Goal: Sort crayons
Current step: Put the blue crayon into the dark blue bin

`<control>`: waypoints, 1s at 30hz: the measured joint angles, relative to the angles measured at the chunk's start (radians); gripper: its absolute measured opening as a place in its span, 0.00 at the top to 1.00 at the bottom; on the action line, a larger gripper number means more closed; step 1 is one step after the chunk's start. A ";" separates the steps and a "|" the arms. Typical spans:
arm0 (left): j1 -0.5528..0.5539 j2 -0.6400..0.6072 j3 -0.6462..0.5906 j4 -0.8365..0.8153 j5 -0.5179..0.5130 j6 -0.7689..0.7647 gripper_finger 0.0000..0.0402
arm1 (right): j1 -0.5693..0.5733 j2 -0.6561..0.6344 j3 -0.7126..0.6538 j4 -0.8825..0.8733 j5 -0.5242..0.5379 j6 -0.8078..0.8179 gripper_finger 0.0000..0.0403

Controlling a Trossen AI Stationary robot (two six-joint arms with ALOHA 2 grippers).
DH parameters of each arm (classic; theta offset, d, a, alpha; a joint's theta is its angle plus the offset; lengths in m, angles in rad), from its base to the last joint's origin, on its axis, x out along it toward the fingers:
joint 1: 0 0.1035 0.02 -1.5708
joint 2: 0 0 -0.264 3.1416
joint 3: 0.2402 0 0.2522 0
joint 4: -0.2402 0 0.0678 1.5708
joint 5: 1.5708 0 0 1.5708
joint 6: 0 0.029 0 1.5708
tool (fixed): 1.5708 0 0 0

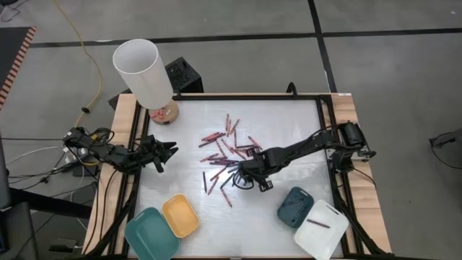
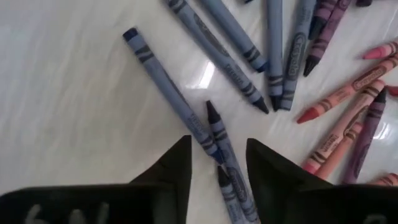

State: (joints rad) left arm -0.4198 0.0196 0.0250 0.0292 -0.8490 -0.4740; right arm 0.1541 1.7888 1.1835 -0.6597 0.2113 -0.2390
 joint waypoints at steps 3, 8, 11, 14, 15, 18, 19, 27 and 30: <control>0.000 0.000 0.000 0.000 0.000 0.000 0.60 | -0.007 -0.001 0.000 0.001 -0.001 -0.001 0.60; 0.000 0.000 0.000 0.000 0.000 0.000 0.60 | -0.022 -0.001 -0.038 0.038 -0.002 -0.006 0.60; 0.000 0.000 0.000 0.000 0.000 0.000 0.60 | -0.035 -0.001 -0.051 0.027 -0.007 -0.005 0.61; 0.000 0.000 0.000 0.000 0.000 0.000 0.60 | -0.047 -0.001 -0.056 0.030 -0.007 -0.006 0.62; 0.000 0.000 0.000 0.000 0.000 0.000 0.60 | -0.049 -0.001 -0.056 0.035 -0.007 -0.005 0.62; 0.000 0.000 0.000 0.000 0.000 0.000 0.60 | -0.052 -0.001 -0.056 0.048 -0.008 -0.006 0.64; 0.000 0.000 0.000 0.000 0.000 0.000 0.60 | -0.053 -0.001 -0.056 0.048 -0.008 -0.006 0.65; 0.000 0.000 0.000 0.000 0.000 0.000 0.60 | -0.055 -0.001 -0.056 0.048 -0.019 -0.005 0.72; 0.000 0.000 0.000 0.000 0.000 0.000 0.60 | -0.065 0.017 -0.055 0.062 -0.035 0.005 0.73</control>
State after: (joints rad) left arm -0.4202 0.0196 0.0250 0.0288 -0.8490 -0.4744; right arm 0.0887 1.8062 1.1288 -0.5975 0.1764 -0.2340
